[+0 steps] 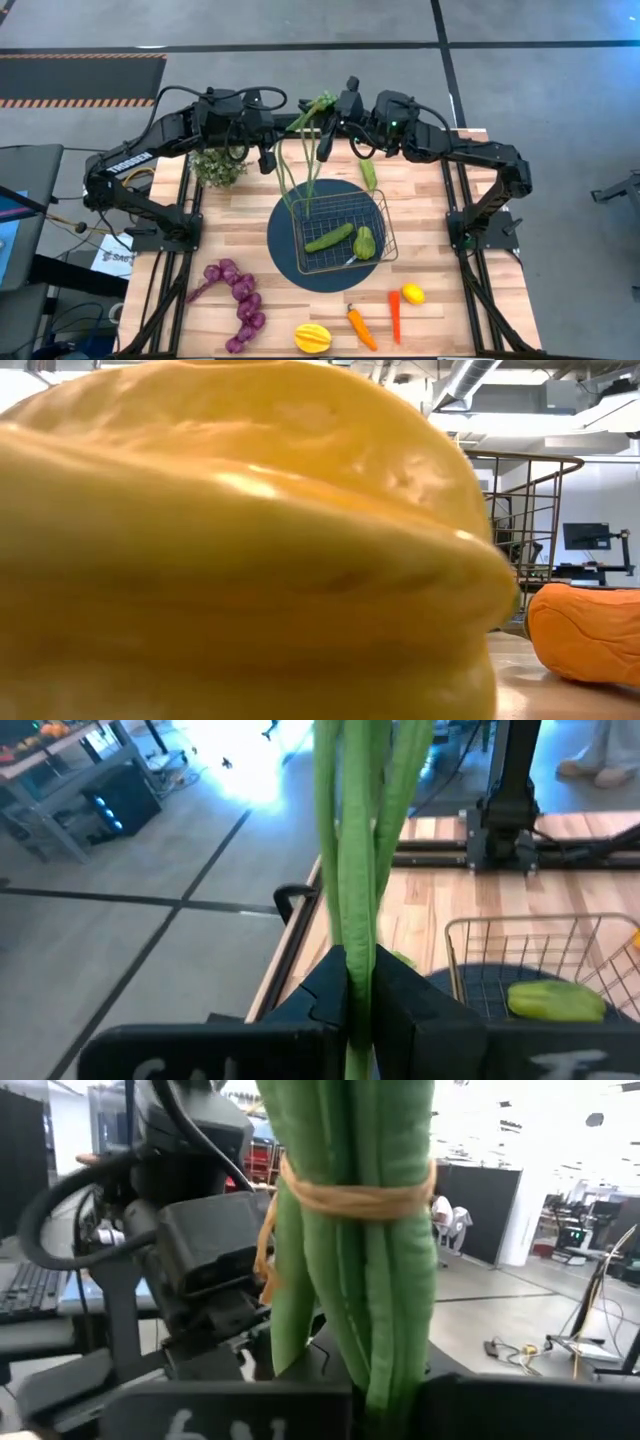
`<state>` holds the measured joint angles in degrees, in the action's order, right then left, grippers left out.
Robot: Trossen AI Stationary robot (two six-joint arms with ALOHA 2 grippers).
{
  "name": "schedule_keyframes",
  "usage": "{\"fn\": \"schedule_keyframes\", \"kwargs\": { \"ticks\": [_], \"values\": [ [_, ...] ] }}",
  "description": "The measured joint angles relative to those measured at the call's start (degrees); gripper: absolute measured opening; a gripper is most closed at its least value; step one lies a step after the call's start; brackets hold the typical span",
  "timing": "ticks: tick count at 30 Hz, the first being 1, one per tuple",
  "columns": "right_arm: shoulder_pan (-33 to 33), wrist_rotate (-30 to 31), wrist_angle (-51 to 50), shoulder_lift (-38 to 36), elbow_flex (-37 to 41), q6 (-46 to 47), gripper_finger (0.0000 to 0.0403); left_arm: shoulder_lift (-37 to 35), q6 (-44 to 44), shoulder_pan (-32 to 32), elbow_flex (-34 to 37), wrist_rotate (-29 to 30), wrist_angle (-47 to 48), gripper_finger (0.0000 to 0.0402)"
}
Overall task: Build produce basket
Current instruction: Put the green beans into the gold wire basket
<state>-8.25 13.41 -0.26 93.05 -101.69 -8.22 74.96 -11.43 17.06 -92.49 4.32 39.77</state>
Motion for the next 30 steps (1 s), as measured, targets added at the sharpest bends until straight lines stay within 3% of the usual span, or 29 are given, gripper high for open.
{"fn": "schedule_keyframes", "kwargs": {
  "ticks": [4, 14, 21, 30],
  "values": [
    [0.06, 2.16, -2.7, -1.59, 0.02, -0.45, 0.0011, -0.33, -1.75, -0.3, -1.98, 0.09, -0.03, 0.003],
    [-0.11, 14.03, -13.01, -8.17, 0.0, -2.21, 0.0009, -0.52, -9.26, -5.86, -16.78, 0.23, 1.83, 0.0092],
    [1.9, 14.95, -19.27, -14.55, 0.02, -0.76, 0.0009, -0.55, -3.84, -9.04, -24.85, 14.1, 21.5, 0.0111],
    [11.76, 12.38, -24.13, -25.43, -0.04, 6.69, 0.0009, -2.43, 4.98, -10.32, -25.49, 15.04, 34.5, 0.0112]
  ]
}}
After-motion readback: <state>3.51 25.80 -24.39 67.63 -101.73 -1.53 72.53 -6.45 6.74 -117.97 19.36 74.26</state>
